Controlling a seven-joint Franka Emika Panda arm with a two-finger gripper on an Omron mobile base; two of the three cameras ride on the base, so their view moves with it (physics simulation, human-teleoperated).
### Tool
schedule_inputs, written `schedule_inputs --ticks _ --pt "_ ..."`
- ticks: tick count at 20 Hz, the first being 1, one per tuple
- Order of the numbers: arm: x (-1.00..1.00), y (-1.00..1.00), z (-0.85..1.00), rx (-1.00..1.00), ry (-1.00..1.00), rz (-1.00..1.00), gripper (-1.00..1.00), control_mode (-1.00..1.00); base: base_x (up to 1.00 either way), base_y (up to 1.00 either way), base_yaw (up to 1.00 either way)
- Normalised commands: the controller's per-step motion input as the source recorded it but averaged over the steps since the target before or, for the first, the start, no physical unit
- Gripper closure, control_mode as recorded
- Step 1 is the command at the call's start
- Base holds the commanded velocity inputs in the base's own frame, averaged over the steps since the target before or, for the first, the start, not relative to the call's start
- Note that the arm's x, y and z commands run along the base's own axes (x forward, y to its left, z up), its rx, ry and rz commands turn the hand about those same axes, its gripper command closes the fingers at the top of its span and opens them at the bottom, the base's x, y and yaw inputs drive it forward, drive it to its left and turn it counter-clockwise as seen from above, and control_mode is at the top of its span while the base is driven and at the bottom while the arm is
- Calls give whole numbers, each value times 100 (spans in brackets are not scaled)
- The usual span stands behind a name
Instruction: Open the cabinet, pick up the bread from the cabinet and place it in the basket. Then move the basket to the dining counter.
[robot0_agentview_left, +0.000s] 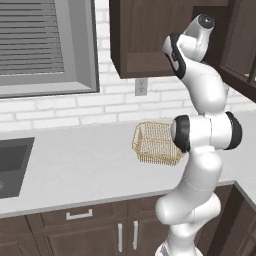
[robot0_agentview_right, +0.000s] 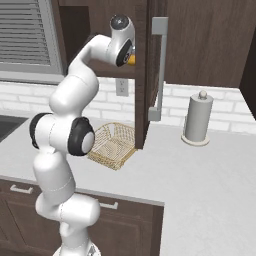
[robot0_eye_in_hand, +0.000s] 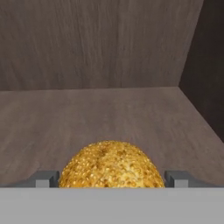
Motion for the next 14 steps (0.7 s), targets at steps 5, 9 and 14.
schedule_inputs --ticks 5,9,14 --pt "-80 23 -10 0 -9 0 100 -100 0 0 0" --pt "-100 23 3 5 2 0 100 -100 0 0 0" --pt "-100 42 2 8 7 0 100 -100 0 0 0"
